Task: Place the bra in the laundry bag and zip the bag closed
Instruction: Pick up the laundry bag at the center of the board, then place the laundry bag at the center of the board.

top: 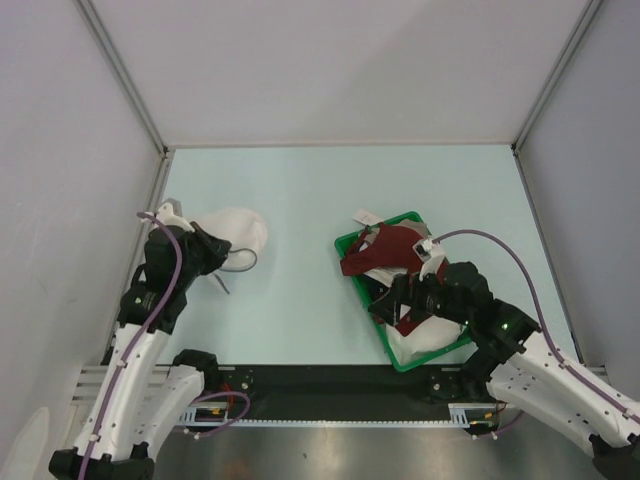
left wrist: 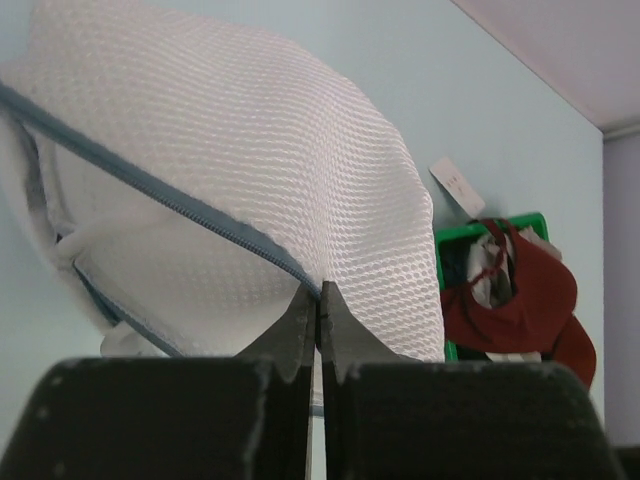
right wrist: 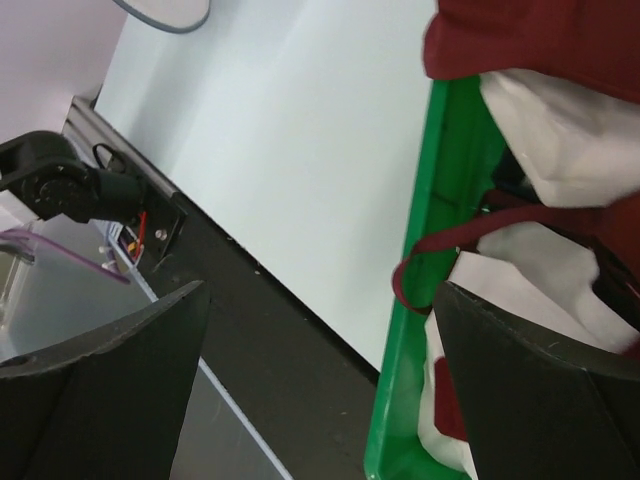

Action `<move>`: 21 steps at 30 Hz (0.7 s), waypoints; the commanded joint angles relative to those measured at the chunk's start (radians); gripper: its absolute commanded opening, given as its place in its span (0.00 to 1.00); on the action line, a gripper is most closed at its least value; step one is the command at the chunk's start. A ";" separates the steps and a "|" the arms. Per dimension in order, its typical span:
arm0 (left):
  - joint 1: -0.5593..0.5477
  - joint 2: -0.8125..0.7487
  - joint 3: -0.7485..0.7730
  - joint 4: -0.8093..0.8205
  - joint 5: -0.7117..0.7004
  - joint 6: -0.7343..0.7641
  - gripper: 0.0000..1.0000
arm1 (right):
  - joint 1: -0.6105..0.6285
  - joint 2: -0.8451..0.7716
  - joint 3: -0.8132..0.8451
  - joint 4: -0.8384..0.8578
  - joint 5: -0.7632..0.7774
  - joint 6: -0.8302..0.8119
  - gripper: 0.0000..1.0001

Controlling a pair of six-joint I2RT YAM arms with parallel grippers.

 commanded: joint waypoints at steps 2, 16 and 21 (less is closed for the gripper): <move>-0.006 -0.066 0.086 -0.044 0.194 0.150 0.00 | 0.056 0.071 0.046 0.185 -0.066 -0.027 1.00; -0.034 0.154 0.066 -0.212 0.248 0.251 0.00 | 0.093 0.255 0.067 0.240 -0.063 -0.044 1.00; -0.250 0.360 0.011 -0.131 0.136 0.213 0.00 | 0.093 0.323 0.072 0.278 -0.075 -0.048 1.00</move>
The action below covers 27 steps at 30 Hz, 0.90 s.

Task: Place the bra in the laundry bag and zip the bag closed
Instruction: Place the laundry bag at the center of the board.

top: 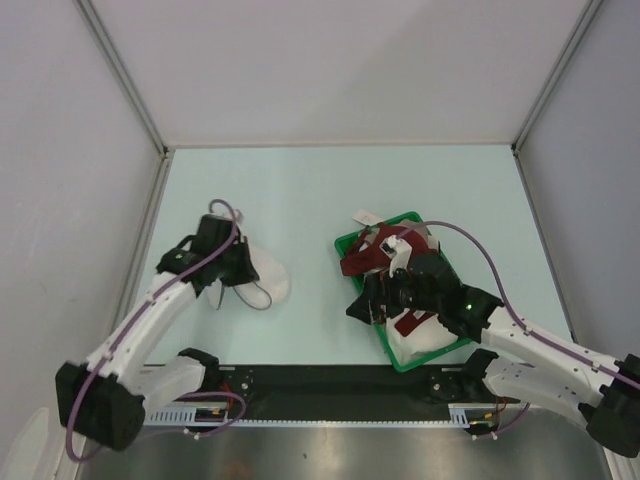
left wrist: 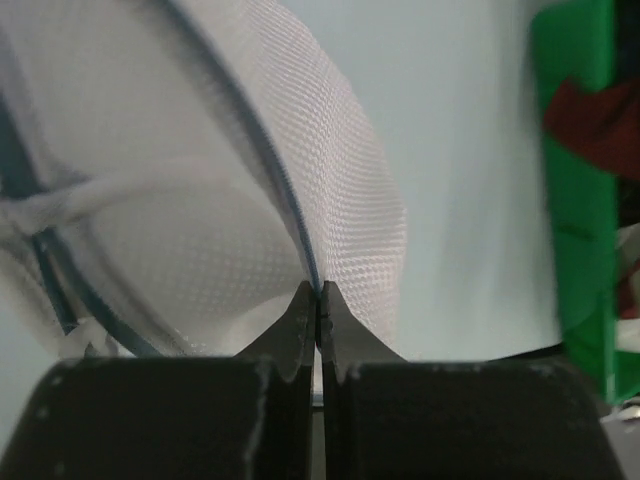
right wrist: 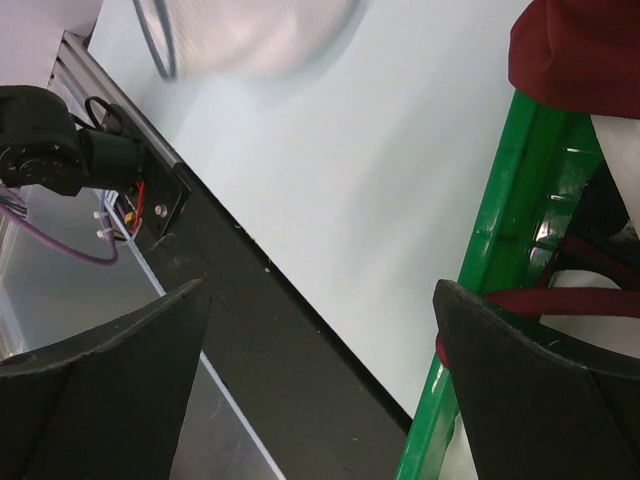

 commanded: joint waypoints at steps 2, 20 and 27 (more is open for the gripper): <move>-0.155 0.122 -0.058 0.121 0.007 -0.044 0.01 | 0.003 0.068 0.049 0.082 -0.018 -0.025 1.00; 0.175 -0.212 -0.212 0.147 -0.098 -0.303 0.29 | 0.111 0.616 0.425 0.164 0.228 -0.025 0.93; 0.355 -0.101 -0.345 0.278 0.201 -0.272 0.16 | 0.238 0.918 0.710 0.141 0.316 -0.063 0.79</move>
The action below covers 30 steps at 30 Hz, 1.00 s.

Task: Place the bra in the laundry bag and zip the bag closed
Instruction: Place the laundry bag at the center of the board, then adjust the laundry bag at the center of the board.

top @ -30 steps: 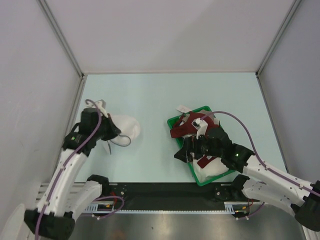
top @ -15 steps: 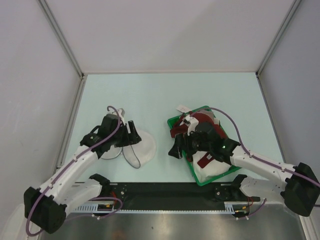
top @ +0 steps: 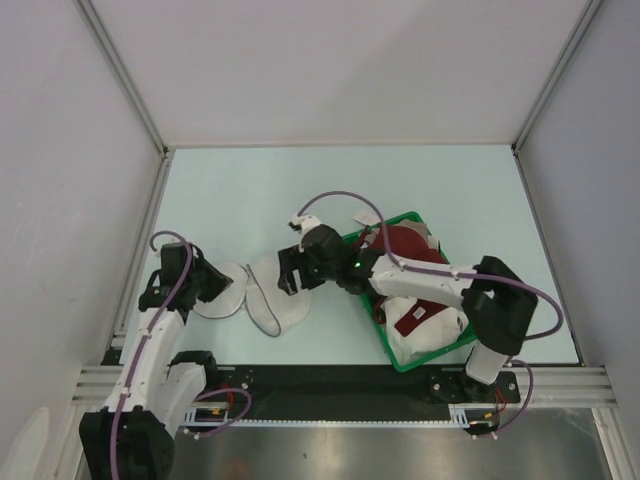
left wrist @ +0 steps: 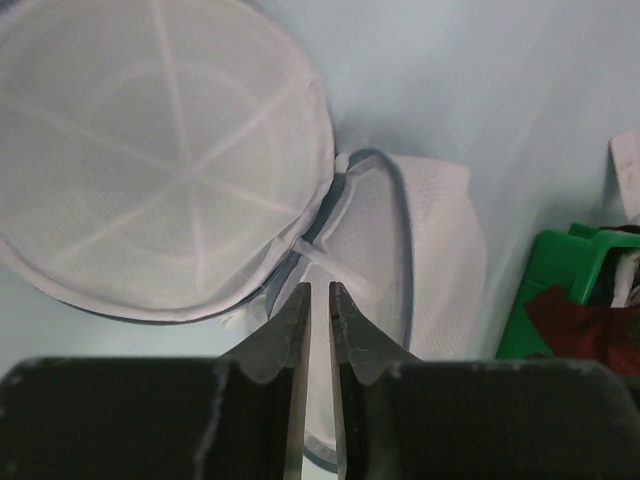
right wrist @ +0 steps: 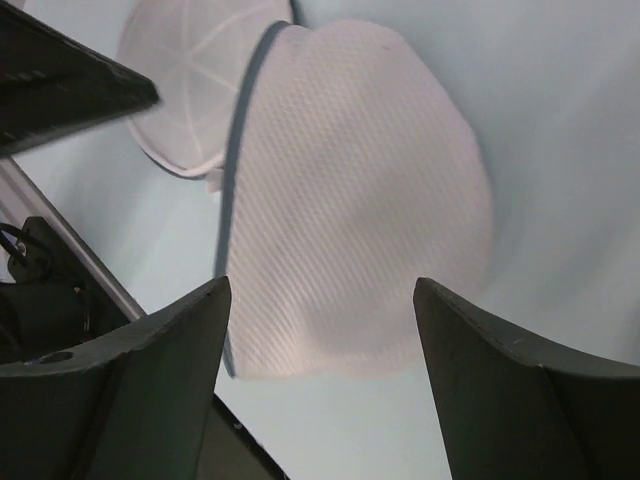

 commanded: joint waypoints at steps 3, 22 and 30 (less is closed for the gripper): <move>0.043 0.114 -0.089 0.153 0.279 0.020 0.14 | 0.107 0.184 0.217 -0.012 0.083 -0.052 0.79; 0.042 0.103 -0.169 0.269 0.428 -0.030 0.21 | 0.134 0.292 0.332 -0.131 0.205 -0.076 0.10; -0.009 0.047 -0.167 0.288 0.476 -0.110 0.26 | 0.130 0.158 0.338 -0.196 0.176 0.008 0.01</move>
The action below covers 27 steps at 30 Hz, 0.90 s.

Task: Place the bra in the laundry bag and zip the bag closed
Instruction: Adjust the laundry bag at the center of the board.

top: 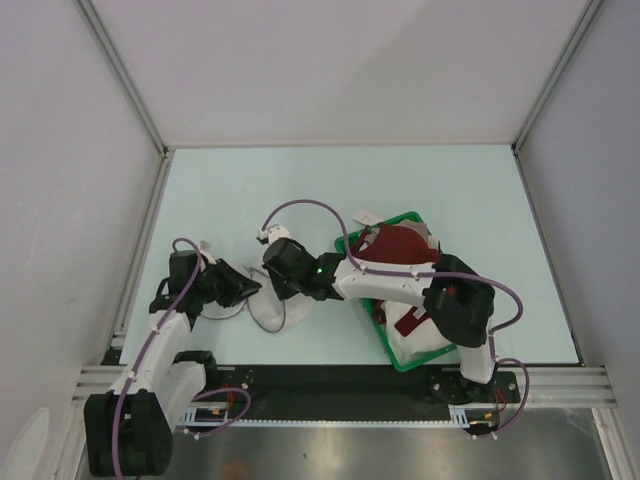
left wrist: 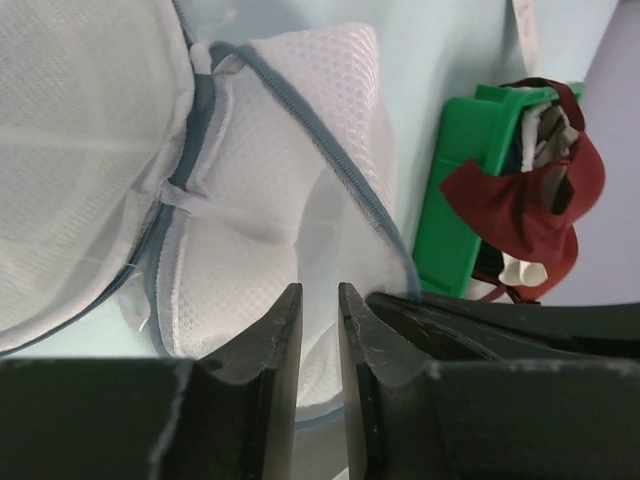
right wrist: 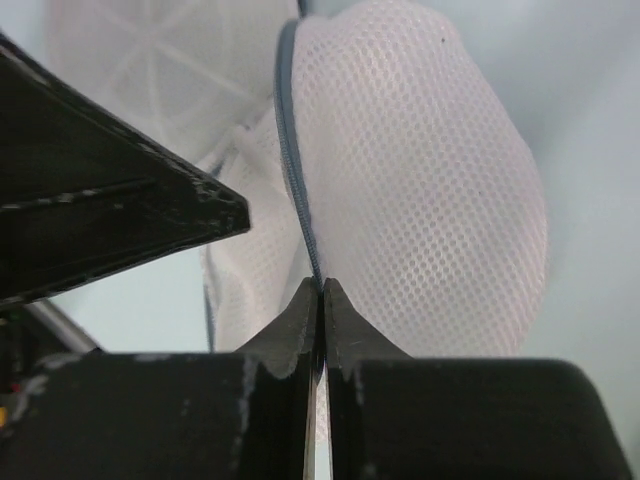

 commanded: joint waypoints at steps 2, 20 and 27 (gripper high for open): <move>-0.087 -0.027 0.008 0.067 0.022 -0.100 0.26 | -0.001 -0.135 0.040 -0.022 -0.005 0.076 0.00; -0.135 0.154 -0.003 0.086 -0.205 -0.074 0.18 | -0.029 -0.396 -0.137 0.081 -0.020 0.213 0.00; -0.229 -0.075 0.126 -0.074 -0.250 0.036 0.59 | -0.075 -0.413 -0.254 0.133 -0.079 0.217 0.00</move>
